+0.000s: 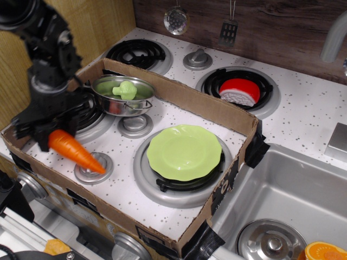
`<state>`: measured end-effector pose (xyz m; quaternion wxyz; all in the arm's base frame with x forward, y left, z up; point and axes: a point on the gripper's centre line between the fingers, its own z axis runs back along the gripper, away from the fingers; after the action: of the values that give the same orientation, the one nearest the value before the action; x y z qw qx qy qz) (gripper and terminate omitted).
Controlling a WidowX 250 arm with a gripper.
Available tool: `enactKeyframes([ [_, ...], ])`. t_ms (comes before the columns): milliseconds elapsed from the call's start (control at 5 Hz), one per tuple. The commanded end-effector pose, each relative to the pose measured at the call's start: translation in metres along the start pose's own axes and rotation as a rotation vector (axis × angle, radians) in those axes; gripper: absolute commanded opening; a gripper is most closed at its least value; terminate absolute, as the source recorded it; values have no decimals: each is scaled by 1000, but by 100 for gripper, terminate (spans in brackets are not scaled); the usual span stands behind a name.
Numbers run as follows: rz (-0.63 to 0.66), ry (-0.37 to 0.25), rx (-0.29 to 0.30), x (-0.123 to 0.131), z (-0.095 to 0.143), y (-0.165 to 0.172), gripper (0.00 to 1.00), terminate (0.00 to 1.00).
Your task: Take carrot off plate
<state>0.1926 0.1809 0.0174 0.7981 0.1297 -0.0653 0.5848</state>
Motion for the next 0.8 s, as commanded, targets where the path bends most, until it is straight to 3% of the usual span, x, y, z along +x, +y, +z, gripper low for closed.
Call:
enactKeyframes([
  [0,-78,19,25,4,-7,14,0,0],
  [200,-126,-48,3,5,-5,16,100,0],
  [400,-180,-84,0,12,8,11,100,0],
  [600,-201,-173,-11,15,26,1,100,0],
])
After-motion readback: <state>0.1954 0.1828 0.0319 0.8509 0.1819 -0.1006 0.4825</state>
